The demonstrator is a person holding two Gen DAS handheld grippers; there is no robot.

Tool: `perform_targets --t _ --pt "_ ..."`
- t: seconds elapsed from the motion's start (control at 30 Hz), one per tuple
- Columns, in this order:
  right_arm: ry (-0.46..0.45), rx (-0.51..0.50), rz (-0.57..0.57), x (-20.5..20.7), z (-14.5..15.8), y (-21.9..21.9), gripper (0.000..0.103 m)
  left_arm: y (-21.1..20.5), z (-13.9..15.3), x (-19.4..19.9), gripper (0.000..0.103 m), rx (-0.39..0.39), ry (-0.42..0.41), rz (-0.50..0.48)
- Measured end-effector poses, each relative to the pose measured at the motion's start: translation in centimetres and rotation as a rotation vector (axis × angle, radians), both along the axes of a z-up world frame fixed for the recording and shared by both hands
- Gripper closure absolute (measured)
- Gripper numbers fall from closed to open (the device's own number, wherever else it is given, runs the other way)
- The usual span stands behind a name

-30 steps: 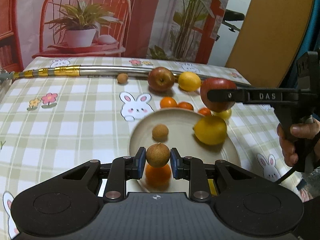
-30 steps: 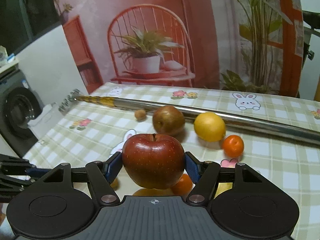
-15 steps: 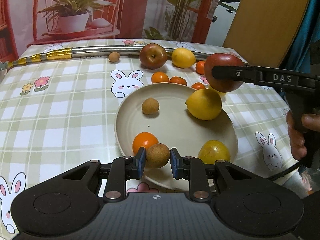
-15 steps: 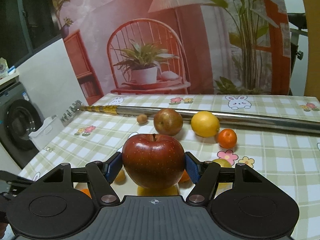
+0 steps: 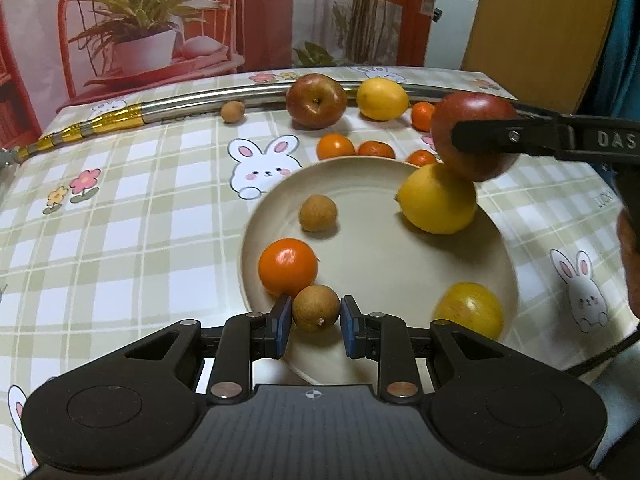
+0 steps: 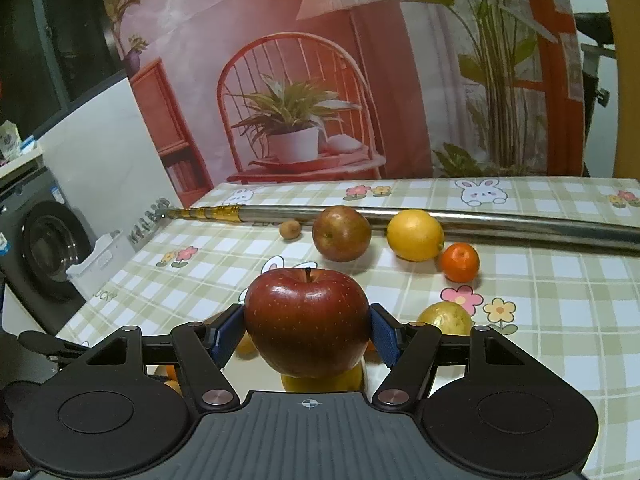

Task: Organize fruits
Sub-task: 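Carry the longan over the plate and open the left tool while the right tool carries the apple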

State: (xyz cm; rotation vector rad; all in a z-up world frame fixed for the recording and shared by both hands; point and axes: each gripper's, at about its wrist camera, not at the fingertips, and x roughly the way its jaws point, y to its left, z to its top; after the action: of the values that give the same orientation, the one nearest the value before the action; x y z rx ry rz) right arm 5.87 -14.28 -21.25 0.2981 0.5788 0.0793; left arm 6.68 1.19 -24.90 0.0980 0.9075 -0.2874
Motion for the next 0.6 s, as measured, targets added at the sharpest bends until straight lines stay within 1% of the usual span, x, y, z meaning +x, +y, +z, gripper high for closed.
perform_targets --t 0.1,0.3,0.6 --pt "0.004 0.000 0.003 0.1 -0.1 0.1 0.040 0.1 0.1 0.4 0.075 0.001 -0.007 0.010" --pt "0.006 0.007 0.009 0.3 -0.2 0.0 0.040 -0.1 0.1 1.1 0.075 0.056 -0.042 0.016" --pt "0.007 -0.004 0.020 0.7 -0.2 0.2 0.040 -0.2 0.1 2.3 0.075 0.066 -0.075 0.008"
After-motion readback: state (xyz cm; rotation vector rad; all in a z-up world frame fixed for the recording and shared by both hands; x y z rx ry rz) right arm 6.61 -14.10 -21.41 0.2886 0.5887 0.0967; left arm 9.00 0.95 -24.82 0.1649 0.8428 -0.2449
